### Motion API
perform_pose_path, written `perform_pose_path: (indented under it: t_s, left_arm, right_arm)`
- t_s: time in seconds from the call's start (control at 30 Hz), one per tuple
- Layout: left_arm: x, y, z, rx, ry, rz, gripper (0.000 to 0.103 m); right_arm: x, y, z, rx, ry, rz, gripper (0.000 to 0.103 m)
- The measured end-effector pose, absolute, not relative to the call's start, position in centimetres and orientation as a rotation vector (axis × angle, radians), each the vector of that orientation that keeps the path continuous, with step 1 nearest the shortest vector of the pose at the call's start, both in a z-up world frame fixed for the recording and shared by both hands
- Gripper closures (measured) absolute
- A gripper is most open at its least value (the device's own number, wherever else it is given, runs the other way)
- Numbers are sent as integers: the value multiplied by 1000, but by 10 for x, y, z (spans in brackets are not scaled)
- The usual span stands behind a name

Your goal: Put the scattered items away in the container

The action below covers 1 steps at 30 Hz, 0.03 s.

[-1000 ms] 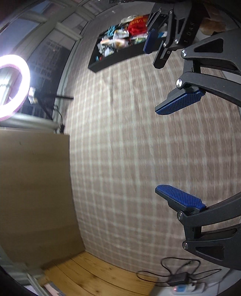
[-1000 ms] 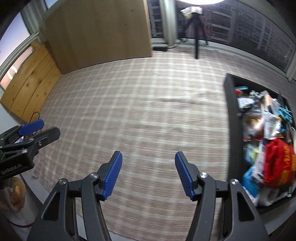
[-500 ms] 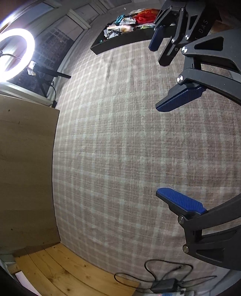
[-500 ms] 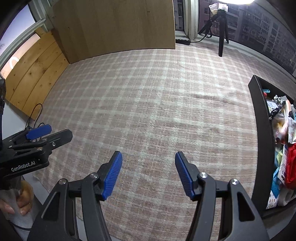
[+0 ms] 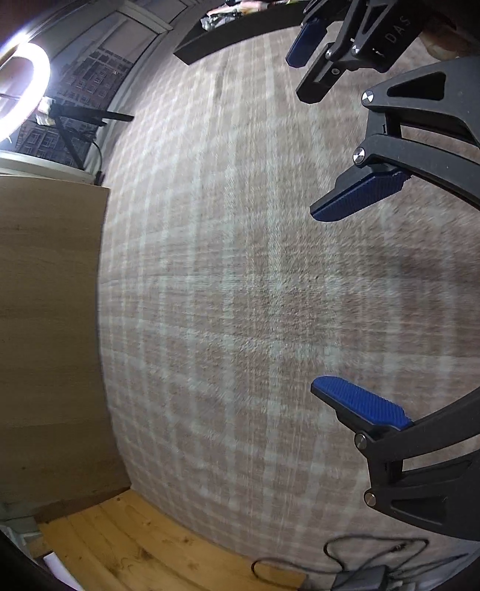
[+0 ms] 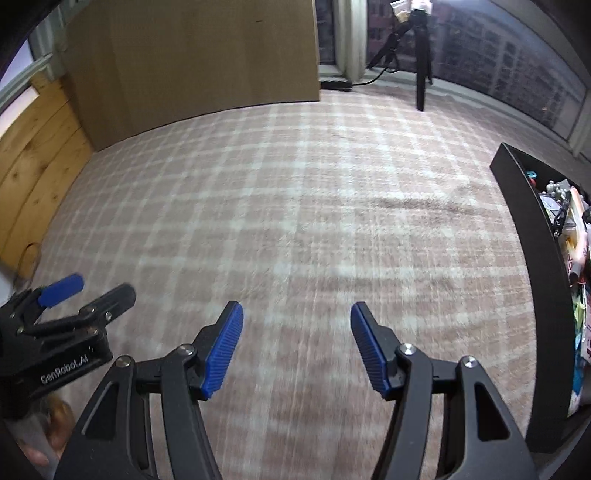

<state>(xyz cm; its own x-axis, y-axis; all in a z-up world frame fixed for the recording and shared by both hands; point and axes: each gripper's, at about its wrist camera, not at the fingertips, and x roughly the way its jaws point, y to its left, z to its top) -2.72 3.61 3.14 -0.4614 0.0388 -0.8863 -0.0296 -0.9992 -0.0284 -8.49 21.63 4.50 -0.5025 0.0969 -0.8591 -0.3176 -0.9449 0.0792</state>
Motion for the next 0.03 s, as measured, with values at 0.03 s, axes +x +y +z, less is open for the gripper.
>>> perform_pose_path:
  t_s: [0.03]
  left_arm:
    - [-30,35,25,-1629,-21,2636,18]
  right_arm:
    - [-86,217,40,-1409,340,2506,38]
